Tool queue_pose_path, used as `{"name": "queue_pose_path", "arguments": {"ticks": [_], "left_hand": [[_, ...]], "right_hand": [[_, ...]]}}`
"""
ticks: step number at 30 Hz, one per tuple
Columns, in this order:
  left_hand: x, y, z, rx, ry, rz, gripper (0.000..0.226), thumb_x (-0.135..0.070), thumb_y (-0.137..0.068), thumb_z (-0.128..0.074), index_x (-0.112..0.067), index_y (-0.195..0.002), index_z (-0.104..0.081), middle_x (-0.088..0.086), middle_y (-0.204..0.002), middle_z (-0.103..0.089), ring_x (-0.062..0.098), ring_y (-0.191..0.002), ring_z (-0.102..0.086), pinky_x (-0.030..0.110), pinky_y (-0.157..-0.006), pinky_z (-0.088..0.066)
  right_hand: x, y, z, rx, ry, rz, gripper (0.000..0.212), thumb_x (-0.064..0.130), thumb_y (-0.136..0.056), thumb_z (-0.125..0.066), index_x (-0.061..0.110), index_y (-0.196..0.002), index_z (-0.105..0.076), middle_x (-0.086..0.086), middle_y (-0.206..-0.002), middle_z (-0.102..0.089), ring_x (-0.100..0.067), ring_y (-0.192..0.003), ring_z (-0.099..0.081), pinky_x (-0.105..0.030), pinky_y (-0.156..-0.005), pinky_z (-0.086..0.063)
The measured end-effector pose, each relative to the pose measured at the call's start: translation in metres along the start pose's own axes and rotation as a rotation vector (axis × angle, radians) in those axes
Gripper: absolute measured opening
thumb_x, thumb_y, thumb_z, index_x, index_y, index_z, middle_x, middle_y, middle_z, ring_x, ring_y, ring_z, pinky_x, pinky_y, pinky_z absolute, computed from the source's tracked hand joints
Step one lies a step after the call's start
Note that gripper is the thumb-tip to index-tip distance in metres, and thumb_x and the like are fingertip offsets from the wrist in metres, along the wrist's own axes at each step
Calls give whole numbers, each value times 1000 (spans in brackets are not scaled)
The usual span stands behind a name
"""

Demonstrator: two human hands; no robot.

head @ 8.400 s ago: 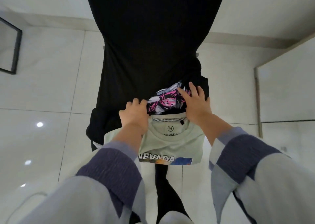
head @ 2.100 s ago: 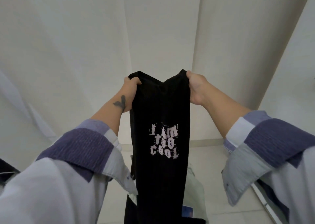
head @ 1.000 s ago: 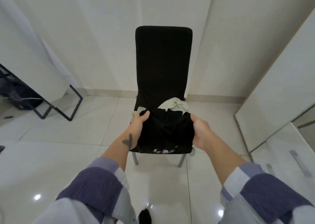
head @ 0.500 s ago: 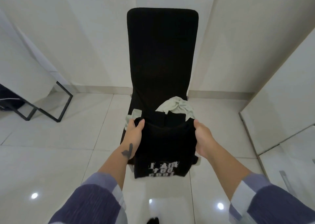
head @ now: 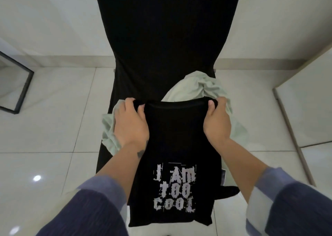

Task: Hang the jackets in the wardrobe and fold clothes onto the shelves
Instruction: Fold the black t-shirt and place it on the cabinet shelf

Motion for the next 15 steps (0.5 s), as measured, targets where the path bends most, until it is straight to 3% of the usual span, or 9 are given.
{"name": "queue_pose_path", "arguments": {"ticks": [3,6,10,13,15], "left_hand": [[17,-10,-22,45,-84,16,38,-41,-100,-33,-18,-127,-45,7,-130,-42,24,-123,-40,33,-81,-36],[21,-12,-30,73,-131,42,36,-43,-100,-31,-20,-123,-46,6,-124,-51,26,-124,-39,38,-84,-38],[21,-14,-25,23,4,113,30,-38,-99,-39,-19,-119,-51,0,-120,-56,21,-123,-40,38,-89,-39],[13,-13,-16,-45,153,129,24,-29,-98,-46,-15,-116,-53,-1,-115,-57,17,-110,-50,32,-84,-43],[8,-11,-11,-62,259,140,23,-25,-98,-45,-14,-118,-50,-2,-114,-57,11,-99,-52,27,-83,-43]], "right_hand": [[-14,-7,-14,-24,234,70,31,33,-103,-30,9,-112,-46,-9,-86,-56,-32,-86,-54,-41,-74,-41],[-18,-5,-25,-60,422,136,29,31,-102,-35,8,-110,-51,-12,-103,-58,-32,-100,-50,-40,-79,-36],[-5,-2,-22,-104,403,227,31,33,-100,-34,17,-117,-54,-10,-116,-51,-29,-107,-43,-40,-86,-30],[32,4,-27,49,343,566,39,45,-95,-30,24,-112,-58,1,-116,-55,-22,-110,-46,-38,-93,-26],[49,11,-39,233,375,704,48,57,-92,-30,28,-122,-53,6,-119,-54,-17,-112,-48,-35,-98,-26]]}}
Point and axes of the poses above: each hand's wrist, its own y-axis away from the middle knuckle, its own z-axis out of the back of the hand, x = y × z, the point moved 6 cm from there along -y, towards the middle knuckle
